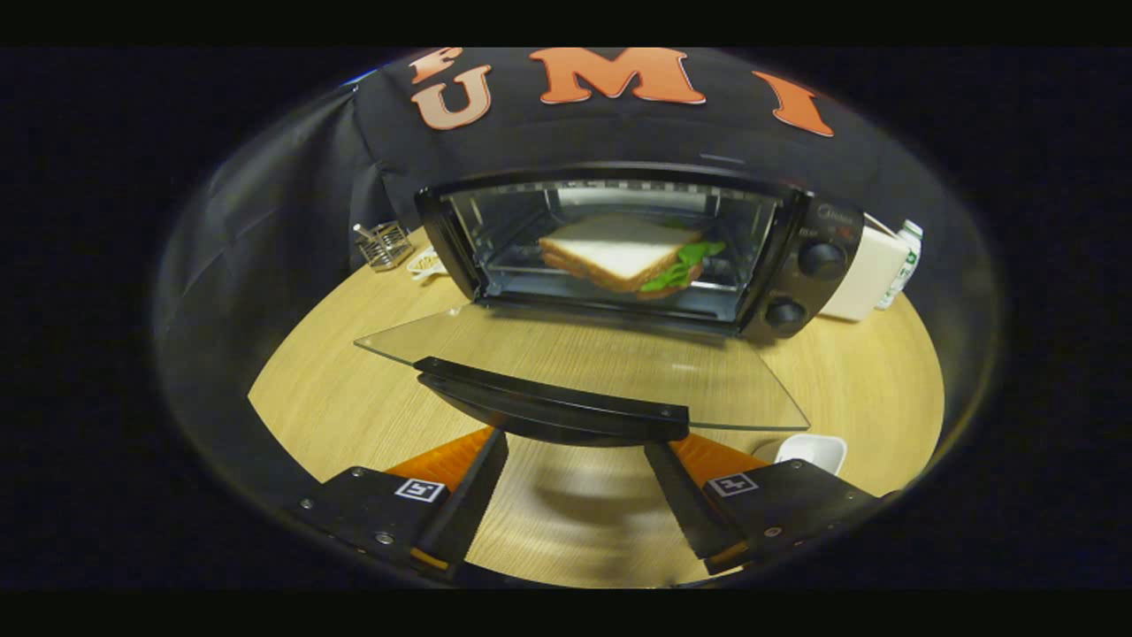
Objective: Open the toaster oven, put the food inside, and close the toaster oven door.
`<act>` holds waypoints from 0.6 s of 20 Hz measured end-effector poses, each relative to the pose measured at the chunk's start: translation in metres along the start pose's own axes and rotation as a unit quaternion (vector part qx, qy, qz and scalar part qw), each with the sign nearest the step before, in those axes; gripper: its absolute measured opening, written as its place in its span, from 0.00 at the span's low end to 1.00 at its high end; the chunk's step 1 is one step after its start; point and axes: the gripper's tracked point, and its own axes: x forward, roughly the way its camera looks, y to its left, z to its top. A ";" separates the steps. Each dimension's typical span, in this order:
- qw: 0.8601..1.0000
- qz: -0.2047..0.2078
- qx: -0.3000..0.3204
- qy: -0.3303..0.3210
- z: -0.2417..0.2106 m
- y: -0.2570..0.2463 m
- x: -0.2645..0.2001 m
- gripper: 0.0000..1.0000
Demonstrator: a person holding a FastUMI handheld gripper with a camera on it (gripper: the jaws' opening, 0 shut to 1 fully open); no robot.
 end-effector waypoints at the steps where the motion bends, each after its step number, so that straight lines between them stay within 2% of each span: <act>1: 1.000 -0.005 -0.001 -0.008 0.012 -0.005 0.000 0.92; 7: 0.998 -0.019 0.029 -0.049 0.070 -0.020 0.001 0.91; 12: 0.994 -0.038 0.026 -0.104 0.123 -0.030 -0.015 0.92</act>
